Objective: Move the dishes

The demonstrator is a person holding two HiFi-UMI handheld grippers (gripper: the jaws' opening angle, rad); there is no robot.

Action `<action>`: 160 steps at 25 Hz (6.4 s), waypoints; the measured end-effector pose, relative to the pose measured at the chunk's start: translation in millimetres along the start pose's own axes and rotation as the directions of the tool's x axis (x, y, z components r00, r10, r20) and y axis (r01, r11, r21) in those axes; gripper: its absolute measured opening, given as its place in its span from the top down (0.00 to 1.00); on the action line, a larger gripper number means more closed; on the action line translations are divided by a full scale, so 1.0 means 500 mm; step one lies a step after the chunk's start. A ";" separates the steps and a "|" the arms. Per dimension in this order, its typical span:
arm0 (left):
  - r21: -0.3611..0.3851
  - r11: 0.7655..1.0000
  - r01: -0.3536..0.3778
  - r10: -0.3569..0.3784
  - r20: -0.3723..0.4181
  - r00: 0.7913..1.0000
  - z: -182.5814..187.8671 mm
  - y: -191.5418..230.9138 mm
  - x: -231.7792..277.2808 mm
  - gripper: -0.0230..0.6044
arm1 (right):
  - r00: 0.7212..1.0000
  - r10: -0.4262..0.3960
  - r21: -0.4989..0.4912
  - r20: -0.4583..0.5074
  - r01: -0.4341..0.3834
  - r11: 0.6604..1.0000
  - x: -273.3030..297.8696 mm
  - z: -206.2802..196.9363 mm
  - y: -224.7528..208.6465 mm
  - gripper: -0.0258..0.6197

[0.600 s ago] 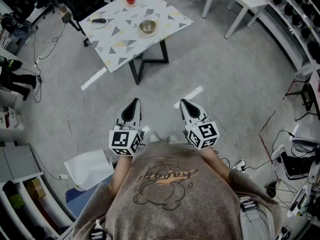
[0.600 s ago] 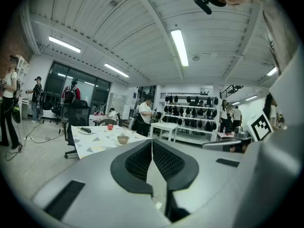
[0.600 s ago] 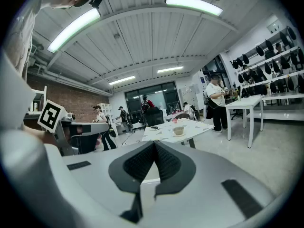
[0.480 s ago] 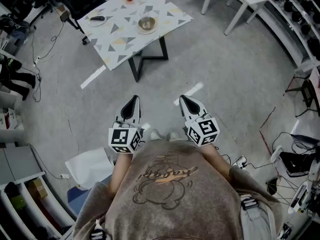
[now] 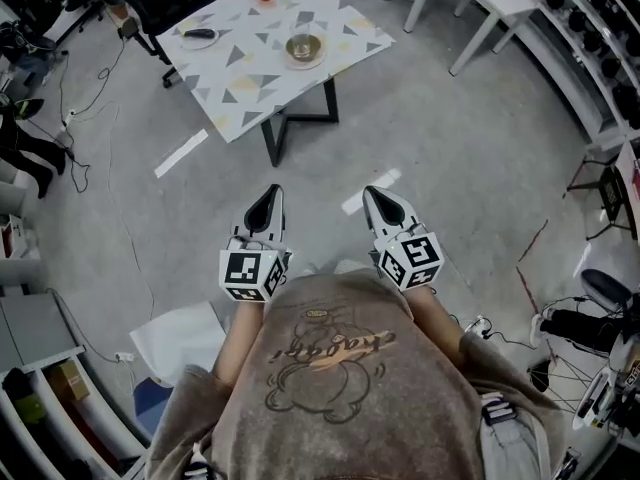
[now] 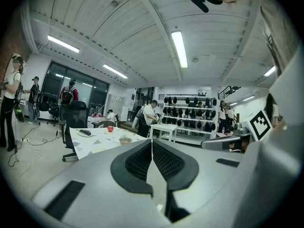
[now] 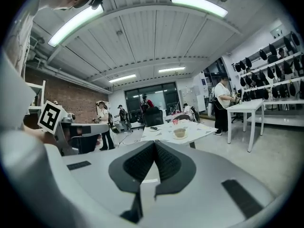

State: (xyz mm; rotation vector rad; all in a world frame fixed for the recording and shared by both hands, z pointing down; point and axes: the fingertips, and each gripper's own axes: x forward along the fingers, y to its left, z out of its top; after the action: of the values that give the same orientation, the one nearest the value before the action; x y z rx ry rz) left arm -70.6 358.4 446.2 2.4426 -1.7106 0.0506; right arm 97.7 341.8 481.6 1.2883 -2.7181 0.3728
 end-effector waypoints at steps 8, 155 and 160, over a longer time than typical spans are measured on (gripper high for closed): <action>-0.019 1.000 0.023 -0.023 0.005 1.000 -0.001 0.065 0.037 0.93 | 0.999 -0.047 -0.015 -0.018 0.047 0.999 0.059 -0.002 -0.010 0.96; 0.162 0.943 0.292 -0.228 -0.326 0.917 -0.049 0.402 1.087 0.51 | 0.983 -0.173 0.107 -0.068 0.180 0.978 0.737 0.228 -0.596 0.96; 0.156 0.951 0.267 -0.219 -0.269 0.938 0.027 0.405 1.096 0.51 | 0.984 -0.163 0.108 -0.065 0.169 0.980 0.739 0.228 -0.589 0.96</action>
State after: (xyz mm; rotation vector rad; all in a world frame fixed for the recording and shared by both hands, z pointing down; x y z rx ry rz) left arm -71.6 -221.1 520.5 2.6309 -1.3428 0.4902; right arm 92.0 -143.9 497.8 1.4974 -2.5525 0.5437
